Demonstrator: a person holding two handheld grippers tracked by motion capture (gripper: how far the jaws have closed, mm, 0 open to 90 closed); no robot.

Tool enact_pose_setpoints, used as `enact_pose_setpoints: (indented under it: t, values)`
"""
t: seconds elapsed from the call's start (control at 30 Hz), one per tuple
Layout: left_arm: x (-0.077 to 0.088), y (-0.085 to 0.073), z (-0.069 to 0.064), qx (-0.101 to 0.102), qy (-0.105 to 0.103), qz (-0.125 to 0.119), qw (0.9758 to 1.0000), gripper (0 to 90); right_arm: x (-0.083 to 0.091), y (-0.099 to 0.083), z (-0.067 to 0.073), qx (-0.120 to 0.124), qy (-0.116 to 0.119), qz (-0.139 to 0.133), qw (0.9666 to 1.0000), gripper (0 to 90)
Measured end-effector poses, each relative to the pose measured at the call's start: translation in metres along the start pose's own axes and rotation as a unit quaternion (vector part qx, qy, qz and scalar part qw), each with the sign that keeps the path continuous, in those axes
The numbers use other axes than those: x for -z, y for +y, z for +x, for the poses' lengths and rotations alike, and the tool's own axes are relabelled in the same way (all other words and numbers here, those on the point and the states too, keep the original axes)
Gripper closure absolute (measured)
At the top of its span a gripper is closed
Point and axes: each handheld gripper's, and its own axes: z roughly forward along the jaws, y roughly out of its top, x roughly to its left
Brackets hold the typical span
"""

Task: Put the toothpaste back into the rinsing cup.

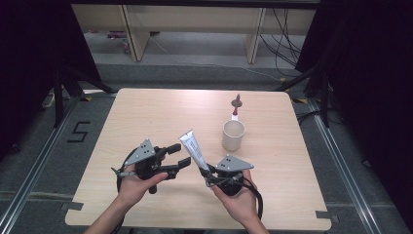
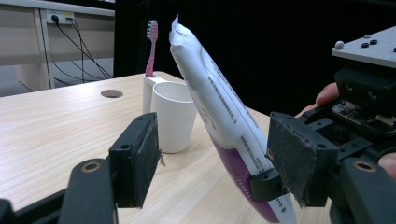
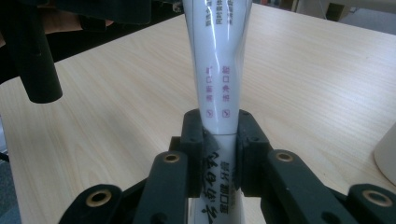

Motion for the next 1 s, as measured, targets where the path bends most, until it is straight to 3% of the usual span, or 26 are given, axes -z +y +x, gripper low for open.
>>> enact_pose_setpoints:
  t: [0.13,0.2,0.33,0.4,0.43,0.47,0.53,0.57,0.6,0.7,0.73,0.77,0.83,1.0]
  values:
    - [0.000,0.001,0.000,0.004,0.008,0.005,0.9999,34.1,0.000,-0.001,0.000,-0.009,0.008,-0.007,0.9999,76.7]
    - [-0.001,0.002,0.001,0.006,0.009,0.003,0.9999,34.2,0.001,-0.001,0.000,-0.005,0.000,-0.015,0.9999,76.7]
    - [-0.002,0.004,0.001,0.009,0.007,0.000,0.9999,34.2,0.000,-0.001,0.002,-0.010,0.002,-0.042,0.9990,76.7]
    - [-0.003,0.006,0.001,0.013,0.006,-0.002,0.9999,34.3,-0.001,0.000,0.002,-0.004,0.007,-0.040,0.9992,76.7]
    - [-0.003,0.007,0.001,0.012,0.006,-0.003,0.9999,34.4,-0.001,0.000,0.004,-0.018,0.005,-0.043,0.9989,76.7]
    - [-0.004,0.009,0.000,0.013,0.006,-0.005,0.9999,34.7,-0.003,0.000,0.003,-0.007,0.005,-0.046,0.9989,76.7]
    - [-0.006,0.011,0.001,0.014,0.001,-0.012,0.9998,35.0,-0.003,0.000,0.006,-0.016,-0.004,-0.045,0.9989,76.7]
    - [-0.007,0.012,0.001,0.015,0.000,-0.015,0.9998,35.2,-0.004,0.000,0.004,0.000,-0.001,-0.053,0.9986,76.7]
    - [-0.007,0.013,0.001,0.019,0.008,-0.008,0.9998,35.5,-0.004,0.000,0.005,-0.009,0.004,-0.050,0.9987,76.7]
    - [-0.009,0.014,0.003,0.031,0.010,-0.013,0.9994,36.8,-0.006,0.001,0.004,0.003,-0.004,-0.056,0.9984,76.7]
    - [-0.010,0.014,0.003,0.036,0.009,-0.014,0.9992,37.2,-0.005,0.001,0.007,-0.018,-0.001,-0.048,0.9987,76.7]
    - [-0.011,0.015,0.003,0.039,0.007,-0.016,0.9991,37.9,-0.007,0.001,0.006,-0.013,0.008,-0.050,0.9986,76.7]
    - [-0.013,0.016,0.002,0.041,0.003,-0.017,0.9990,39.7,-0.007,0.001,0.006,-0.003,-0.001,-0.050,0.9987,76.7]
    - [-0.019,0.017,0.000,0.044,-0.006,-0.018,0.9988,45.2,-0.009,0.003,0.009,-0.006,0.001,-0.053,0.9986,76.7]
